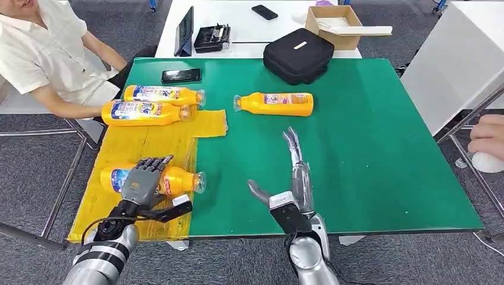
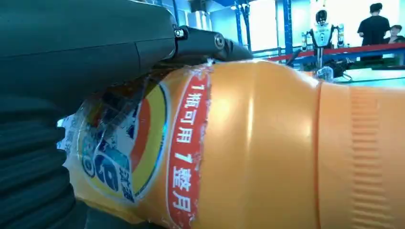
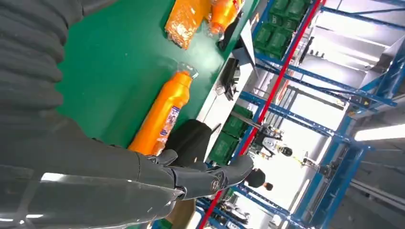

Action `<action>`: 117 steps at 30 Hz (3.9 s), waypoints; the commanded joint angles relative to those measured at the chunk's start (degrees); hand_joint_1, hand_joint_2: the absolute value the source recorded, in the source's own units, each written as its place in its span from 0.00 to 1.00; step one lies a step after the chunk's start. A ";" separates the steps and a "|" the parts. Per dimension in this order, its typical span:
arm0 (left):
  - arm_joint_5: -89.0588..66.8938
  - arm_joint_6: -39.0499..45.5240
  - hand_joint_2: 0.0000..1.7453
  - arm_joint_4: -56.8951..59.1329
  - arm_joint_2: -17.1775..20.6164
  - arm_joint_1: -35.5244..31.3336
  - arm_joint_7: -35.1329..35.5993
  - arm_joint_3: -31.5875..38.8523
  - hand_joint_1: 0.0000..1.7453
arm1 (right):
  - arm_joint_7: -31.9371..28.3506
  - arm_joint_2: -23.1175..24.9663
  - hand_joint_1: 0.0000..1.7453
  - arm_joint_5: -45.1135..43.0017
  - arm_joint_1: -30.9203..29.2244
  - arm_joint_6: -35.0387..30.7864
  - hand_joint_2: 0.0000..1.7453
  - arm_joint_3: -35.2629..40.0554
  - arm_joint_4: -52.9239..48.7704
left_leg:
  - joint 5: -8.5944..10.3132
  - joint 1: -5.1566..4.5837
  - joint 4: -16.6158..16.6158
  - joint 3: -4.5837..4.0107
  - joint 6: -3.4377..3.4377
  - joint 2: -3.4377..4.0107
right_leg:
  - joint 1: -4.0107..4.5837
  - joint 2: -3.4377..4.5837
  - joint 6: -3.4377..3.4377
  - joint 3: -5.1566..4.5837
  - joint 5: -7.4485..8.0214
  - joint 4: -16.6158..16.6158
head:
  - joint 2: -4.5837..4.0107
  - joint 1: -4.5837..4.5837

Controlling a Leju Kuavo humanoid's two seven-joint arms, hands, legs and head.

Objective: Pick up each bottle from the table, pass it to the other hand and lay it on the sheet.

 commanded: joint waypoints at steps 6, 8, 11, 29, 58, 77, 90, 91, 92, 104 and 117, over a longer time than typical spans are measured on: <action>2.63 -5.27 1.00 11.16 0.65 -2.78 -2.14 -3.86 0.00 | -1.22 -2.02 0.00 -0.12 -3.06 -0.20 1.00 -1.17 7.43 | -0.09 0.08 -0.13 0.48 0.01 0.19 | 0.15 0.04 -0.33 0.50 -0.02 -0.20 | 0.00 0.00; 2.20 -6.61 1.00 12.64 0.89 -3.43 -1.49 -4.78 0.00 | -1.70 -2.12 0.00 -0.29 -3.61 -0.35 1.00 -1.57 8.58 | -0.06 0.06 -0.13 0.46 0.01 0.14 | 0.11 0.02 -0.28 0.49 0.00 -0.20 | 0.00 0.00; 2.52 -7.35 1.00 13.08 0.59 -3.67 -1.18 -4.67 0.00 | -1.86 -2.14 0.00 -0.31 -3.74 -0.46 1.00 -1.78 8.89 | -0.03 0.02 -0.10 0.46 0.01 -0.05 | 0.05 -0.08 -0.17 0.52 0.00 -0.13 | 0.00 0.00; 2.59 -2.37 1.00 11.80 0.60 -3.58 0.09 -7.92 0.00 | -2.55 -1.49 0.00 0.99 -3.80 -1.88 1.00 -3.35 10.07 | 0.03 -0.01 -0.12 0.83 0.03 -0.16 | 0.04 -0.23 -0.19 0.94 0.00 -0.14 | 0.00 0.00; 5.77 5.58 1.00 -50.23 -7.26 15.68 -2.40 -15.82 0.00 | 1.55 -0.48 0.00 4.89 -3.30 -3.78 1.00 -2.91 5.30 | -0.12 0.06 0.08 0.37 0.02 -0.02 | 0.14 -0.21 -0.32 0.45 -0.11 -0.03 | 0.00 0.00; 56.34 -18.55 1.00 -52.59 -13.66 29.85 -11.21 -13.05 0.00 | 4.87 -2.28 0.00 11.75 5.19 -7.07 0.00 -12.06 -7.66 | -0.03 -0.01 -0.07 0.35 0.02 -0.23 | 0.04 -0.36 -0.18 0.44 -0.08 -0.16 | 0.00 0.00; 64.70 -25.84 1.00 -56.52 -16.39 33.65 -8.06 -9.26 0.00 | 5.91 4.74 0.00 -7.73 3.43 9.58 0.00 -23.13 -9.61 | -0.09 -0.01 -0.01 0.10 0.00 -0.19 | 0.05 -0.31 -0.17 0.16 -0.08 -0.13 | 0.00 0.00; 64.81 -25.86 1.00 -56.63 -16.39 33.71 -7.97 -8.93 0.00 | 6.29 4.74 0.00 -7.65 3.26 9.32 0.00 -22.67 -9.41 | -0.15 0.02 -0.02 0.22 0.00 -0.09 | 0.09 -0.25 -0.26 0.26 -0.11 -0.15 | 0.00 -0.02; 64.99 -26.08 1.00 -56.66 -16.37 33.68 -7.87 -8.59 0.00 | 6.61 4.74 0.00 -7.56 3.04 8.93 0.00 -22.23 -9.12 | -0.12 0.01 -0.02 0.16 0.00 -0.07 | 0.08 -0.21 -0.20 0.19 -0.07 -0.15 | 0.00 -0.02; 91.08 -30.69 1.00 -49.18 -16.39 33.26 3.15 -0.97 0.00 | 11.46 3.50 0.00 10.44 0.64 1.15 0.00 -17.47 -7.39 | -0.10 0.01 -0.02 0.17 0.01 -0.08 | 0.06 -0.22 -0.21 0.21 -0.06 -0.14 | 0.00 0.00; 70.56 -23.42 1.00 -49.74 -16.39 31.43 0.59 -6.00 0.00 | 14.38 -0.45 0.00 28.66 2.48 -7.94 1.00 -16.88 -7.24 | -0.11 0.06 -0.03 0.26 0.05 -0.19 | 0.14 -0.37 -0.25 0.36 -0.10 -0.22 | 0.00 0.00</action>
